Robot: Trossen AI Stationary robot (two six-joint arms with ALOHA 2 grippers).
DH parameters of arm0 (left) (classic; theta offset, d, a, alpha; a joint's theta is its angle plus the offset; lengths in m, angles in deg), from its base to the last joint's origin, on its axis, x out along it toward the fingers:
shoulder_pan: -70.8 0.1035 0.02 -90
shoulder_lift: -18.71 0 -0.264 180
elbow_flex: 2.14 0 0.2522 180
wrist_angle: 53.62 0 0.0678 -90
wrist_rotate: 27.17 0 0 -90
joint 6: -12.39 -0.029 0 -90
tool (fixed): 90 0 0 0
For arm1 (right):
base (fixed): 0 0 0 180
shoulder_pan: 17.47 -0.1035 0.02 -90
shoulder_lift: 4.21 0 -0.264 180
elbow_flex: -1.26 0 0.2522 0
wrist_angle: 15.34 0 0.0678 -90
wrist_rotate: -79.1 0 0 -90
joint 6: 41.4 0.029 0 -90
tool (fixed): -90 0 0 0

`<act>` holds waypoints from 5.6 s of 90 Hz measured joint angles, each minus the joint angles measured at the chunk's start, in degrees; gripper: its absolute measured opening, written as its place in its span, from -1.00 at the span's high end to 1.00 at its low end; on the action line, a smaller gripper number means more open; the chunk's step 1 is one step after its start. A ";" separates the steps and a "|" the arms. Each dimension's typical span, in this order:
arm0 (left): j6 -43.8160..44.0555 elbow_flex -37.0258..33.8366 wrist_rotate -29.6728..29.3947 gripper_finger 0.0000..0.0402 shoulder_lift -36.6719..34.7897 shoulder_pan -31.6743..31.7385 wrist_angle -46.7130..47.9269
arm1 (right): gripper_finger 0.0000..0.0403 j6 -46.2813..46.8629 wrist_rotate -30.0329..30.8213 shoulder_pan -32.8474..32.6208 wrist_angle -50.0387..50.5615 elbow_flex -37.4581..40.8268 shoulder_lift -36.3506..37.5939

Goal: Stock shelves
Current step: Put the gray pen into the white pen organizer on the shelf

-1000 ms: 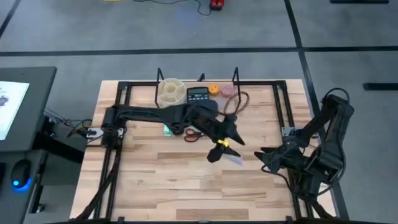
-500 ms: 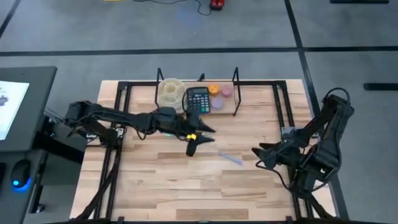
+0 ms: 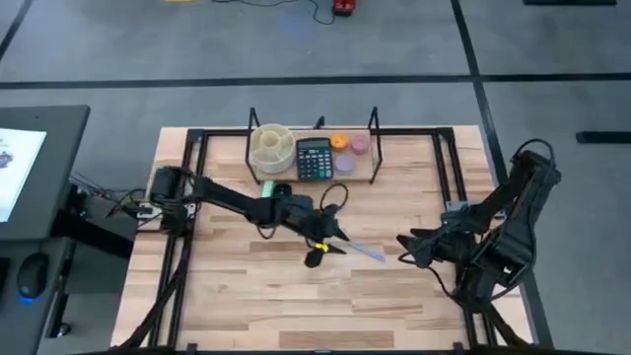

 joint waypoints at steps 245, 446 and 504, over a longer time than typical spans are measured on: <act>16.42 15.05 -7.59 1.00 -9.73 3.72 17.61 | -0.58 6.09 5.23 -4.97 -9.61 7.21 -2.00; 20.38 15.11 -9.14 0.97 -25.80 4.00 9.01 | 0.91 -103.16 -1.97 30.39 -77.80 -7.17 -1.32; 12.76 15.11 -7.87 0.29 -25.80 3.98 18.45 | 0.93 -86.69 -19.58 36.88 -51.21 -13.88 -0.92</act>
